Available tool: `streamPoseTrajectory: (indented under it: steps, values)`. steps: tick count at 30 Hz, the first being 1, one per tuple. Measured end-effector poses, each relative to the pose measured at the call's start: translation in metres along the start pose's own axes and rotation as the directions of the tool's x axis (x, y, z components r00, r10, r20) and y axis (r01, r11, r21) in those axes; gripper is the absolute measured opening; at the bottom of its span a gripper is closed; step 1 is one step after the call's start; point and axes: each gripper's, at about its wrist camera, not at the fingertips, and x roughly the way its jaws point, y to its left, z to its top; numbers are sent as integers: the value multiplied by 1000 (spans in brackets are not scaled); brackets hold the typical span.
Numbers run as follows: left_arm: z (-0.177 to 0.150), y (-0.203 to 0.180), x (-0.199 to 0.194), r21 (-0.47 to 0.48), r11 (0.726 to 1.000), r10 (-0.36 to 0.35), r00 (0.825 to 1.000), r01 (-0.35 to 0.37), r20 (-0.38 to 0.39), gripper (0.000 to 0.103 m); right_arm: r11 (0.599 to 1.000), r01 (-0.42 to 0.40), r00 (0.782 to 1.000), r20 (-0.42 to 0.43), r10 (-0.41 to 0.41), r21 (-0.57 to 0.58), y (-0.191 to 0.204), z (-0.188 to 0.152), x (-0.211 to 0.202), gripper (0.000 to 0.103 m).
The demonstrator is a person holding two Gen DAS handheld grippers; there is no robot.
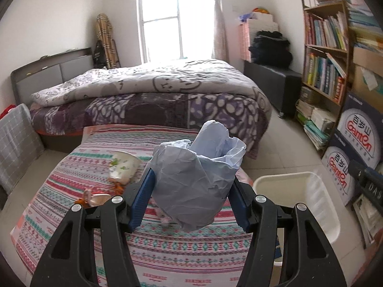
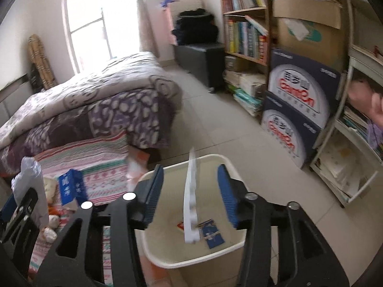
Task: Collect trash
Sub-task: 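Carry the white strip over the white bin and open the right tool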
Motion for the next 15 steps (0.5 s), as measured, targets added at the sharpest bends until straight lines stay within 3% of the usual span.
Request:
streamPoseTrajectory:
  steps: [15]
  values:
    - [-10,-65,4,94,990,-102,995,104,-19,60,984,134,990,18,-137,122,-70,9,3,90]
